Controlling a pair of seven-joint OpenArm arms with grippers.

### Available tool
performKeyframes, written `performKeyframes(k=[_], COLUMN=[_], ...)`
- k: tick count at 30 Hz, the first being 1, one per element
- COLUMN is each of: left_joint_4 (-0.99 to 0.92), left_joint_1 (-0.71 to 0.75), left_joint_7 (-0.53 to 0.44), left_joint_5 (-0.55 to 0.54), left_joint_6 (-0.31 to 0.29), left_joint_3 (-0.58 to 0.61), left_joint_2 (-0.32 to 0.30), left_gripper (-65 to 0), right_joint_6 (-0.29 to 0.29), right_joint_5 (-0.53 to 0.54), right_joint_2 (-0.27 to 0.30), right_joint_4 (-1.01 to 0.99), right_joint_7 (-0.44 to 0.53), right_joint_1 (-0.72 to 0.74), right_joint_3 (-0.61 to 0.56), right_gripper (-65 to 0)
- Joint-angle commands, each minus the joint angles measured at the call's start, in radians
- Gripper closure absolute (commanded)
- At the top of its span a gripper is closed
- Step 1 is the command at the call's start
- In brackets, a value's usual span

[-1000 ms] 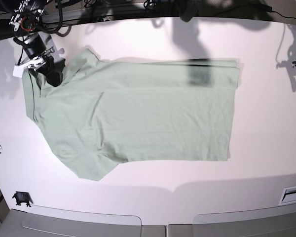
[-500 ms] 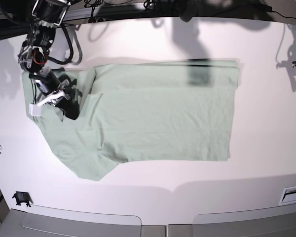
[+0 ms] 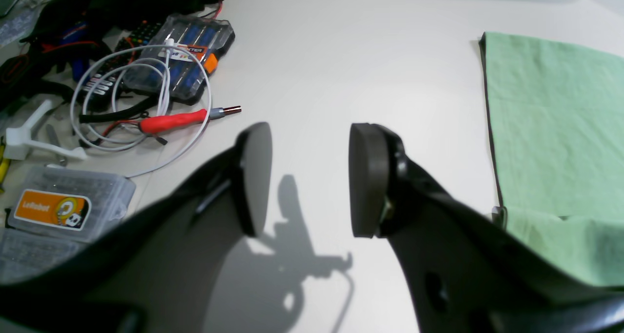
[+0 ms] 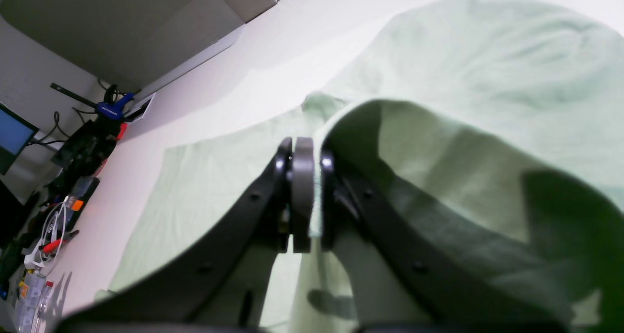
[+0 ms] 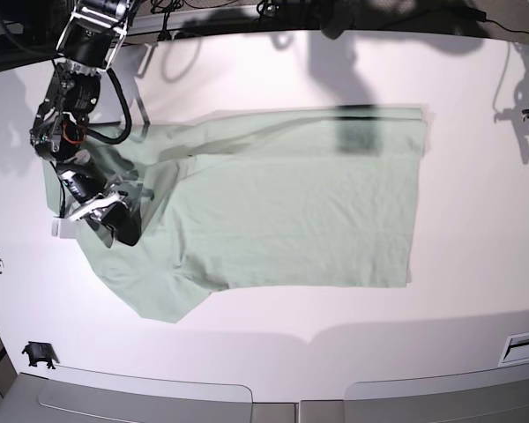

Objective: Fold the T-shirt properly
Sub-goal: 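Grasp the collar corner with the right gripper and pull it outward, then grasp the shoulder edges with both grippers and drag the shirt back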

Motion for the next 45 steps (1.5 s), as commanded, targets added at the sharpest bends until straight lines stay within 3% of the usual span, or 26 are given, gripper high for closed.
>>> performKeyframes(k=[1,4,10,15,17,21,23,26,28,30,34,38,45], left_joint_4=[0.017,0.017,0.017,0.017,0.017,0.017,0.017,0.017,0.017,0.016,0.014,0.011,-0.108], left_joint_1=[0.003,0.003,0.006,0.041,0.064,0.076,0.075,0.074,0.066,0.055,0.018,-0.024,-0.116], left_joint_7=[-0.023,-0.023,-0.023,-0.007,-0.003,0.042,0.052,0.051,0.045,0.031,0.037,0.072,0.075], left_joint_5=[-0.013,-0.013,-0.013,-0.062,-0.108,-0.207,-0.219,-0.2,-0.155,-0.098,0.021,0.119,0.154], left_joint_6=[0.001,0.001,0.001,0.0,-0.031,-0.161,-0.191,-0.191,-0.191,-0.19,-0.122,-0.038,-0.017], left_joint_3=[-0.007,-0.007,-0.007,-0.007,-0.007,0.02,0.064,0.167,0.246,0.325,0.47,0.581,0.658], left_joint_2=[-0.019,-0.019,-0.019,-0.019,-0.017,0.001,0.011,0.017,0.017,0.017,0.017,0.017,0.017], left_gripper=[-23.9,-23.9,-23.9,-23.9,-23.9,-19.8,-13.7,-4.2,0.0,0.0,0.0,0.0,0.0], right_joint_6=[0.01,0.01,0.01,0.01,0.01,0.01,0.01,0.01,0.01,0.01,0.01,0.01,0.01], right_joint_5=[0.024,0.024,0.04,0.163,0.208,0.245,0.244,0.244,0.243,0.24,0.166,0.003,-0.161], right_joint_2=[0.016,0.016,0.019,0.019,0.02,0.04,0.06,0.098,0.119,0.131,0.135,0.134,0.133], right_joint_4=[0.016,0.015,0.016,0.019,0.019,0.018,0.018,0.018,0.018,0.018,0.018,0.018,0.018], right_joint_7=[0.023,0.023,0.019,-0.077,-0.119,-0.165,-0.171,-0.182,-0.193,-0.198,-0.187,-0.111,-0.039], right_joint_1=[0.022,0.022,0.022,0.022,0.022,0.011,-0.003,-0.037,-0.062,-0.086,-0.121,-0.142,-0.159], right_joint_3=[0.003,0.003,0.01,0.114,0.184,0.303,0.332,0.341,0.341,0.341,0.339,0.332,0.33], right_gripper=[-9.9,-23.2,-23.7,-23.7,-23.7,-23.4,-17.9,-2.4,0.0,0.0,0.0,0.0,0.0])
